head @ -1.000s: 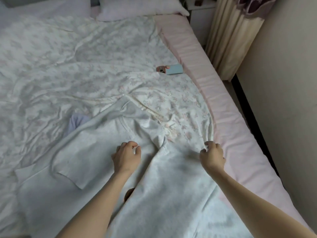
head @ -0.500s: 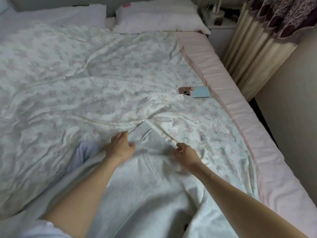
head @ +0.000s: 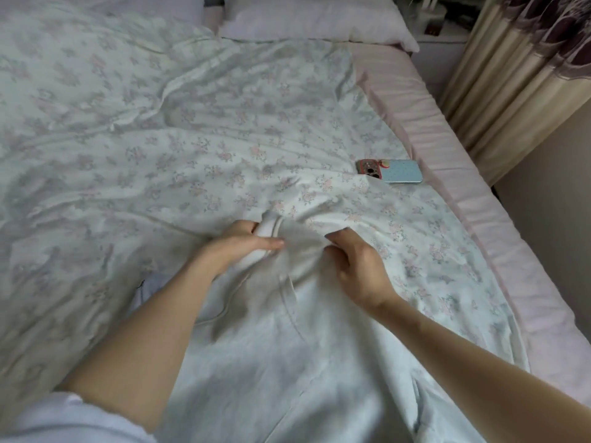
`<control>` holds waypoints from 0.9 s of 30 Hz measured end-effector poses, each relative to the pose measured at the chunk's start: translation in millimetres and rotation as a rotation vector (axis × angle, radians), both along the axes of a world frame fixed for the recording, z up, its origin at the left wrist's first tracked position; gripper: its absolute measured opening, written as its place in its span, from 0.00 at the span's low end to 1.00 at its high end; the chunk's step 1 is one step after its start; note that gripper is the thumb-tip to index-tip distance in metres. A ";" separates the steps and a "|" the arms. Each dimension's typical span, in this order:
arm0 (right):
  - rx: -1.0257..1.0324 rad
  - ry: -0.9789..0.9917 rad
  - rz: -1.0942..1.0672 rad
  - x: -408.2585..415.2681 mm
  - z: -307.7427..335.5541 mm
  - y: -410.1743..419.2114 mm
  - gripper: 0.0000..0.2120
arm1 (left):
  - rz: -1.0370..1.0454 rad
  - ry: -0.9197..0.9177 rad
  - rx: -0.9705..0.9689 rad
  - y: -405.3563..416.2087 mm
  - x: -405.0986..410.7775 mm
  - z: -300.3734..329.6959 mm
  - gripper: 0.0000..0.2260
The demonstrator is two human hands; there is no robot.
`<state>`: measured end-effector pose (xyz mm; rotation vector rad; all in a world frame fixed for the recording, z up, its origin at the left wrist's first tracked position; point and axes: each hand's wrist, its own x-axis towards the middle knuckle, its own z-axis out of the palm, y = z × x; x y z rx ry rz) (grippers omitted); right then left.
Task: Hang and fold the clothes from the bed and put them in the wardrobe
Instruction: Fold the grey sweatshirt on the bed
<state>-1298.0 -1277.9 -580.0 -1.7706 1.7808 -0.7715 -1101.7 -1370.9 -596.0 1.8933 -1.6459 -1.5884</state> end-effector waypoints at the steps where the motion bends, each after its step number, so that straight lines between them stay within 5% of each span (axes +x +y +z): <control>1: 0.001 0.046 -0.009 2.8 3.6 -7.1 0.10 | 0.071 0.038 -0.077 -3.1 3.3 9.8 0.10; 5: 0.064 0.194 -0.154 27.8 13.1 -32.7 0.11 | 0.033 -0.422 -0.596 -16.9 -3.0 29.5 0.11; 7: 0.106 0.280 -0.204 37.3 11.0 -32.3 0.18 | -0.022 -0.635 -0.702 -13.5 -12.2 29.4 0.15; 14: 0.125 0.585 -0.025 36.6 -33.8 65.1 0.24 | -0.206 -0.619 -0.854 80.4 4.0 -14.4 0.25; 18: 0.451 0.733 0.237 22.0 -63.8 104.1 0.30 | -0.657 -0.730 -0.672 147.5 34.7 -61.2 0.26; 20: 0.506 0.696 0.287 12.8 -65.2 104.9 0.33 | -0.558 -0.871 -0.540 154.0 48.6 -64.1 0.28; 23: 0.481 0.549 0.244 7.5 -52.6 108.3 0.24 | -0.503 -0.995 -0.371 149.6 45.8 -51.3 0.27; 27: 0.299 0.301 0.107 2.4 -35.9 159.9 0.27 | -0.403 -0.811 -0.248 191.5 14.8 -17.0 0.26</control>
